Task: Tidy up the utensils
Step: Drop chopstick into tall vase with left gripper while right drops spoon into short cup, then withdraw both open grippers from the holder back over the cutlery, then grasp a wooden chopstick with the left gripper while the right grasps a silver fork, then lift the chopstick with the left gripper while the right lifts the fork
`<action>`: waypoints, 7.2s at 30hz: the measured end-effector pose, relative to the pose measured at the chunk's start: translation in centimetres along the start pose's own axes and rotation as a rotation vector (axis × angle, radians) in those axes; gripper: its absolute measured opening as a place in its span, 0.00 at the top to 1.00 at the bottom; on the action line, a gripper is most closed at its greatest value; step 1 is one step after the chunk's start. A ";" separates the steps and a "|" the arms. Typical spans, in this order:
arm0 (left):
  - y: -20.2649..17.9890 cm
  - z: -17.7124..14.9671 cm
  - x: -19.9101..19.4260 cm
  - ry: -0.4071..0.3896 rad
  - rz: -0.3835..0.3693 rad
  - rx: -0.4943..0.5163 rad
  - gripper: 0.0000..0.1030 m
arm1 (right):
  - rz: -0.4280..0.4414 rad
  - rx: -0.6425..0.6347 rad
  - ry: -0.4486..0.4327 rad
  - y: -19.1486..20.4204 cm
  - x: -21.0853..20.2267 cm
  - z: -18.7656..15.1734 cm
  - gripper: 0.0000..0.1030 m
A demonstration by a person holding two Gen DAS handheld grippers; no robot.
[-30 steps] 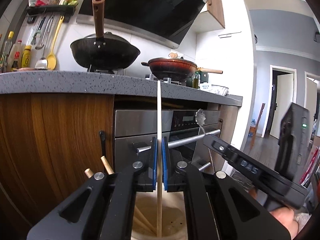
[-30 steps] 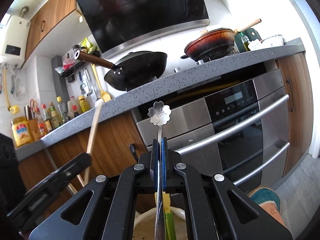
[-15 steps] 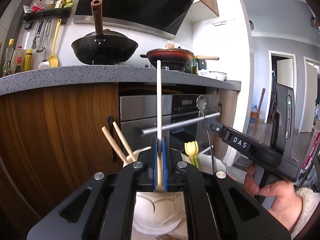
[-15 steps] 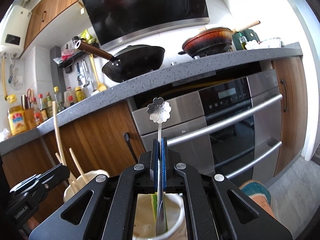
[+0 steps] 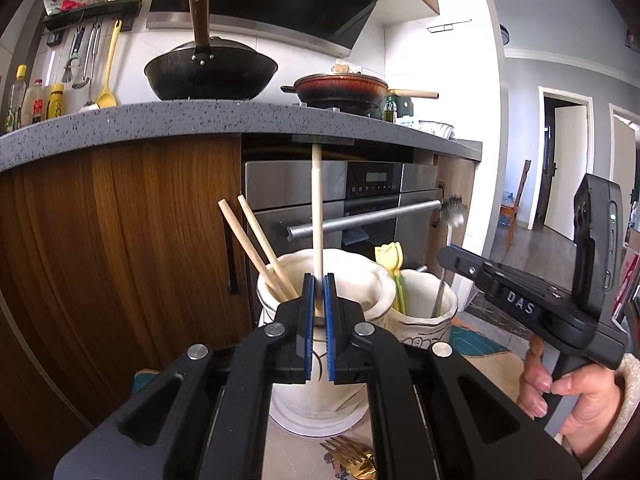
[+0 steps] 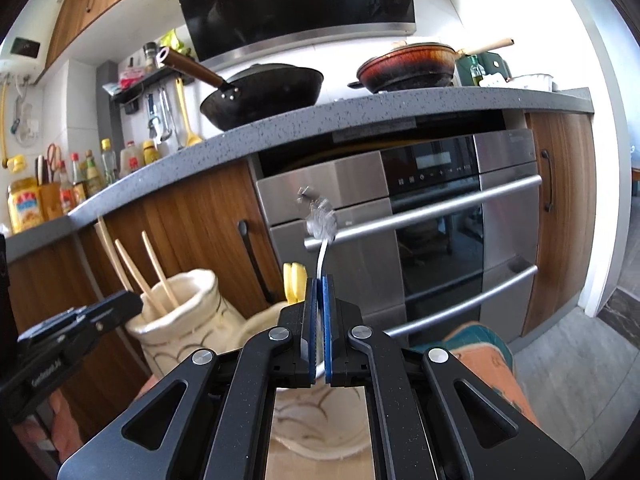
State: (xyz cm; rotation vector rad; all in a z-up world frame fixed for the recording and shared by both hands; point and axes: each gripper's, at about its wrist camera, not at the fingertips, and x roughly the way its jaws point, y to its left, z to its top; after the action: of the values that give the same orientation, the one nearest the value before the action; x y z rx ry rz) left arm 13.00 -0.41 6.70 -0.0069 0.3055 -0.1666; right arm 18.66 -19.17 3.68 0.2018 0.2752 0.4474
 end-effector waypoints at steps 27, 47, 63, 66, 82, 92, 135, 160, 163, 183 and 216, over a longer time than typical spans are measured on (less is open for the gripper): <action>0.6 0.5 -1.3 -0.039 0.017 -0.032 0.60 | -0.049 0.006 0.022 -1.0 0.1 -0.4 0.90; 1.1 -1.3 -3.7 -0.018 0.057 -0.092 0.12 | -0.046 0.011 -0.010 -0.2 -4.6 -1.8 0.20; 0.2 -6.1 -6.9 0.182 0.119 -0.136 0.06 | -0.040 0.013 0.043 0.4 -9.7 -5.0 0.09; -0.1 -7.0 -7.0 0.242 0.115 -0.150 0.06 | -0.043 0.024 0.044 0.0 -10.4 -5.1 0.08; -3.1 -12.3 -5.9 0.528 0.096 -0.078 0.12 | -0.018 0.052 0.073 -0.7 -10.6 -5.2 0.08; -4.3 -13.2 -5.1 0.587 0.102 -0.005 0.47 | -0.012 0.055 0.077 -0.8 -10.5 -5.1 0.08; -4.5 -13.2 -5.3 0.661 0.038 0.128 0.90 | 0.017 -0.019 0.225 0.6 -9.4 -5.9 0.08; -2.7 -13.8 -5.6 0.581 -0.004 0.066 0.85 | 0.061 -0.191 0.660 8.2 -4.9 -12.3 0.86; -2.5 -13.7 -5.6 0.587 -0.013 0.047 0.84 | 0.052 -0.201 0.680 8.4 -3.9 -12.3 0.86; -2.2 -13.6 -6.1 0.568 -0.011 0.023 0.94 | 0.124 -0.072 0.485 5.3 -7.0 -10.5 0.94; -2.2 -12.3 -4.0 0.833 -0.025 0.161 0.91 | 0.236 -0.010 0.299 3.9 -9.7 -7.0 0.94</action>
State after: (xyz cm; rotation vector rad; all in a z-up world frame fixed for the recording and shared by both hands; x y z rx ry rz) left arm 5.21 -1.66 -3.72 0.2232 1.1223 -0.2130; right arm 6.60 -19.21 0.16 0.1572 0.5451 0.7143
